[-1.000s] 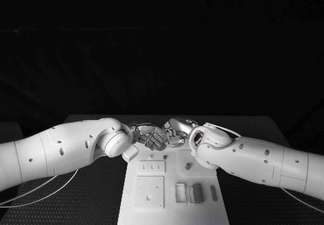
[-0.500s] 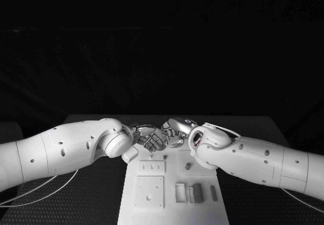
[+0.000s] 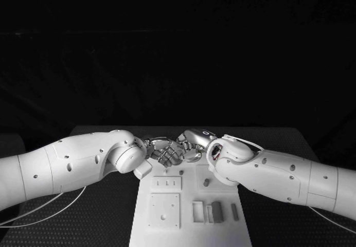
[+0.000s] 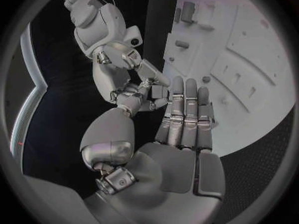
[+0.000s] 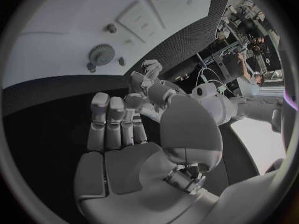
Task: Assemble the parts on the task board
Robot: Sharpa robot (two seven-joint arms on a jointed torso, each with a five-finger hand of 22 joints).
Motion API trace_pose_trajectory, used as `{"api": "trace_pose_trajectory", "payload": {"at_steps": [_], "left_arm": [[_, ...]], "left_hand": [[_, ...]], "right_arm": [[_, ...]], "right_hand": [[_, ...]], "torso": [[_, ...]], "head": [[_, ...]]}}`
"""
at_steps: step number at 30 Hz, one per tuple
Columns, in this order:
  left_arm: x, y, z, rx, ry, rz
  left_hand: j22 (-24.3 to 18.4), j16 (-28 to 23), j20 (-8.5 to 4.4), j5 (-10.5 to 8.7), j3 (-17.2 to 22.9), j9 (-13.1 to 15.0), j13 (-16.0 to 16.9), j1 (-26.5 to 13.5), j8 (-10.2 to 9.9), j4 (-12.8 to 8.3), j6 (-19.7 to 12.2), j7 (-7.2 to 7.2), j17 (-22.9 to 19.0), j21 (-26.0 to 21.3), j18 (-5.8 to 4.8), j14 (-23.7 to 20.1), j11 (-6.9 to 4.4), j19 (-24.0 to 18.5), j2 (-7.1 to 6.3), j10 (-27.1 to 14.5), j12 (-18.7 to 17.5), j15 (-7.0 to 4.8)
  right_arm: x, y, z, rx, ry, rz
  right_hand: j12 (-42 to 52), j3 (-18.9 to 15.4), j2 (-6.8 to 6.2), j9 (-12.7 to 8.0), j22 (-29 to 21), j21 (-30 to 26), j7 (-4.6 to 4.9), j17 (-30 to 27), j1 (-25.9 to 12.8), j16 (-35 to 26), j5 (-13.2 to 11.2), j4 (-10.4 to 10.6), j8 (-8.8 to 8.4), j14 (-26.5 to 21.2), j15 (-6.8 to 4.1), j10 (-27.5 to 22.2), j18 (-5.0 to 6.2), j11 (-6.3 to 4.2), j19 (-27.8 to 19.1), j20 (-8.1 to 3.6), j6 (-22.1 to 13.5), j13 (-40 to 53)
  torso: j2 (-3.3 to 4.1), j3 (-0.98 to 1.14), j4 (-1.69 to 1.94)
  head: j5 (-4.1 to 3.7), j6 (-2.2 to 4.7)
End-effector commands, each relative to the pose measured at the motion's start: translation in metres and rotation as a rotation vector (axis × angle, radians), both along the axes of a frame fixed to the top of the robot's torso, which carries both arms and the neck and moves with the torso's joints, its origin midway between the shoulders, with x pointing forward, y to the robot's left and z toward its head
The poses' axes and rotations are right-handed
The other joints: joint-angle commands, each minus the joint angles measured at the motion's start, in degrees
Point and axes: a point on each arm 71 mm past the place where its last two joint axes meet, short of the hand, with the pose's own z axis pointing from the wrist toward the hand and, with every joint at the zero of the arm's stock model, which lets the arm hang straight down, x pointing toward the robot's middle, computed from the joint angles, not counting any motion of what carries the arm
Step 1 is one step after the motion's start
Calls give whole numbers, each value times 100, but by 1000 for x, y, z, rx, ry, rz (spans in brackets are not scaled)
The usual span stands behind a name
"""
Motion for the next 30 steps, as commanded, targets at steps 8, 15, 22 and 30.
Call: {"api": "trace_pose_trajectory", "payload": {"at_steps": [8,15,22,30], "left_arm": [[0,-4,0,31,-4,-11],[1,-4,0,39,-13,-6],[2,-3,0,34,-17,-10],[1,-3,0,29,-14,-29]], "left_hand": [[-8,31,-14,-35,-39,13,23,-19,16,46,37,-40,10,37,9,10,-21,-3,-70,25,32,-6],[-17,111,-61,-34,34,71,72,124,154,9,280,-157,44,67,20,107,-112,47,9,156,109,-71],[-29,117,-68,-33,88,85,87,377,175,-175,321,-174,46,67,-19,95,-124,32,518,165,113,-72],[-43,109,-68,-34,93,92,97,548,185,-423,351,-184,40,61,-58,77,-129,3,901,175,109,-68]], "right_arm": [[-2,4,0,-19,-5,24],[-3,4,0,-16,-7,25],[-2,2,0,-18,-6,21],[0,-1,-1,-23,-5,13]], "right_hand": [[5,24,-4,4,4,18,303,-6,-62,8,39,-6,14,22,-11,37,75,-16,31,-23,343,-6],[6,30,-7,3,4,17,302,-6,-64,8,49,-11,11,24,-11,39,75,-17,32,-22,348,-6],[6,35,-9,2,4,16,301,-6,-66,8,53,-15,9,25,-11,40,75,-18,33,-21,353,-6],[6,39,-9,1,4,16,301,-6,-68,8,54,-17,7,25,-11,40,75,-18,33,-20,357,-6]], "torso": [[0,5,-4],[2,4,2],[-1,1,-3],[1,-1,3]], "head": [[-1,1],[-8,-7],[-8,-11],[-16,-15]]}}
